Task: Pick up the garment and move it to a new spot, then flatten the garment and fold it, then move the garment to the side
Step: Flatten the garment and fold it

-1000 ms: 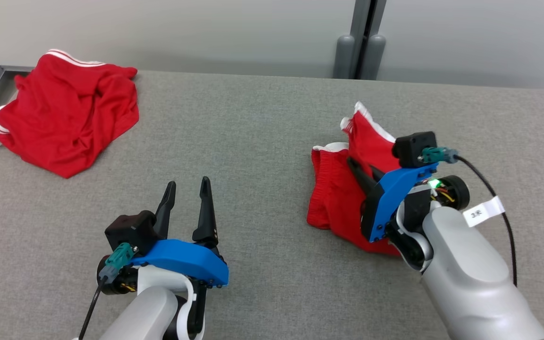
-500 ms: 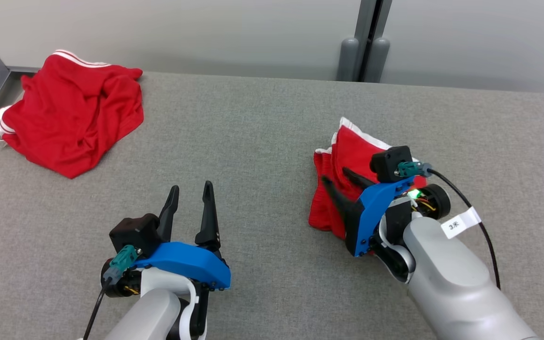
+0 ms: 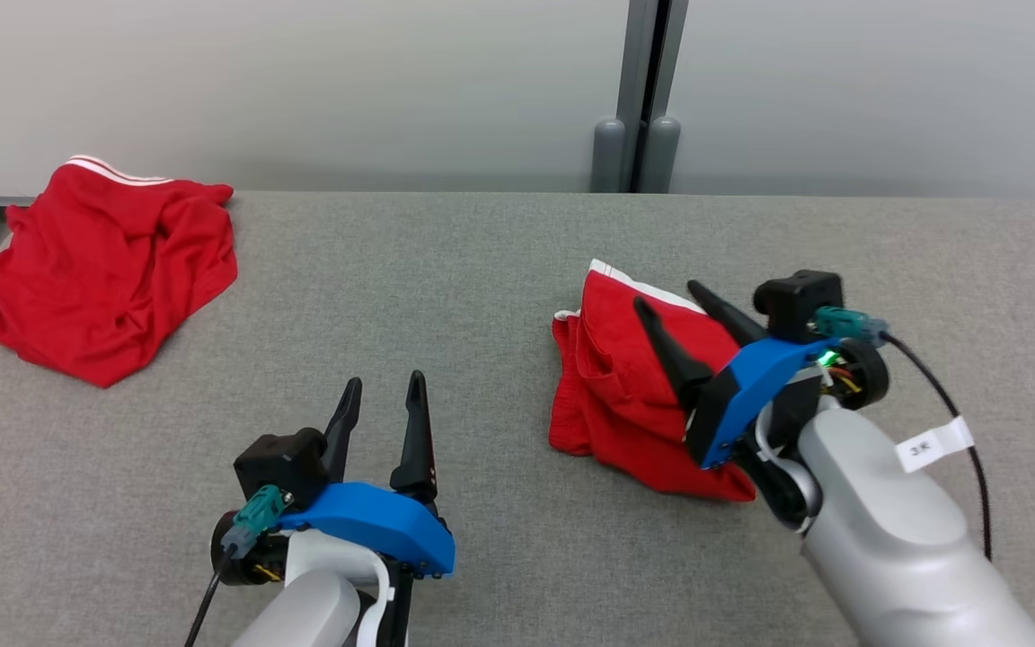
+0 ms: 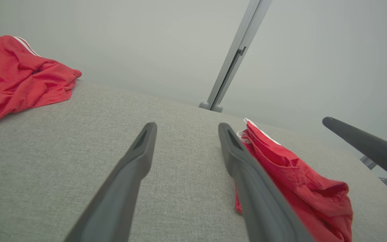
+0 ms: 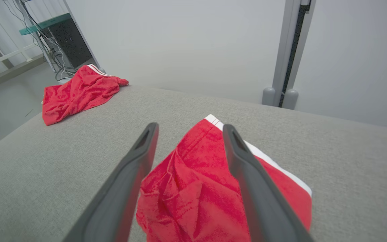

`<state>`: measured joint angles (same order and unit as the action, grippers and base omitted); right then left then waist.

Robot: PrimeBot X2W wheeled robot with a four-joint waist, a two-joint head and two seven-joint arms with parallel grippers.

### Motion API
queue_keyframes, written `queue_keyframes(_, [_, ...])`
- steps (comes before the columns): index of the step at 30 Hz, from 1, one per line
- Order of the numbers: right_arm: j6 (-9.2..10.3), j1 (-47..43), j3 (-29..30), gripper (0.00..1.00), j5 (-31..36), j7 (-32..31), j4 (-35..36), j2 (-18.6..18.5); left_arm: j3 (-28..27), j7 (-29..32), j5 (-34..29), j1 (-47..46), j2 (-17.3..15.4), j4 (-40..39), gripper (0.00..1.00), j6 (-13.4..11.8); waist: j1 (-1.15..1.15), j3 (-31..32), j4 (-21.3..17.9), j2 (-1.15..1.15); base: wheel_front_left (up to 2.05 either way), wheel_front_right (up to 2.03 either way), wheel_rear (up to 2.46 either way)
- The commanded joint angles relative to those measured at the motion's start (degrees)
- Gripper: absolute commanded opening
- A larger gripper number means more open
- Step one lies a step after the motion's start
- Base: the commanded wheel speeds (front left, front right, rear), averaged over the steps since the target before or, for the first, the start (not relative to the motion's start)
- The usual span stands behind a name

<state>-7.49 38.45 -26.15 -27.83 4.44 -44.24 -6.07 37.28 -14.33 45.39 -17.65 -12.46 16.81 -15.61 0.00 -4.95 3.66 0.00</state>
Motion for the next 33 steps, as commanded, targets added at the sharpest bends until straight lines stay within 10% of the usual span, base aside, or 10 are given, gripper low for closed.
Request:
queue_keyframes(1, [-0.01, -0.7, 0.5, 1.00, 0.2, 0.3, 0.2, -0.6, -0.1, -0.1, 0.1, 1.0, -0.1, 0.0, 1.00, -0.1, 0.00, 0.2, -0.2, 0.00, 0.00, 0.00, 0.00])
queue_keyframes(9, [-0.01, -2.1, 5.0, 1.00, 3.6, -0.7, -0.7, -5.0, 0.4, 0.2, 0.1, 0.6, 0.0, -0.7, 1.00, 0.0, 0.00, -0.7, 0.2, 0.00, 0.00, 0.00, 0.00])
queue_keyframes(10, [-0.01, -2.5, 5.2, 0.84, 4.0, -0.9, -1.1, -5.3, 0.5, 0.2, 0.1, 0.5, 0.0, -0.7, 1.00, 0.0, 0.00, -0.9, 0.4, 0.00, 0.00, 0.00, 0.00])
queue_keyframes(11, [-0.01, -2.9, 5.1, 0.44, 4.3, -1.2, -1.5, -5.7, 0.5, 0.3, 0.0, 0.3, 0.0, -0.7, 1.00, 0.0, 0.00, -1.2, 0.8, 0.00, 0.00, 0.00, 0.00])
queue_keyframes(15, [-0.01, -3.9, 3.8, 0.03, 4.6, -1.6, -2.1, -6.5, 0.4, 0.2, 0.0, -0.3, 0.0, -0.6, 1.00, 0.0, 0.00, -2.4, 1.8, 0.00, 0.00, 0.00, 0.00])
queue_keyframes(33, [-0.01, -0.4, -13.9, 0.00, -1.0, -3.8, -4.4, -1.5, -0.5, -0.3, -0.4, -1.9, 0.2, -0.4, 1.00, 0.2, 0.00, -5.5, 4.4, 0.00, 0.00, 0.00, 0.00])
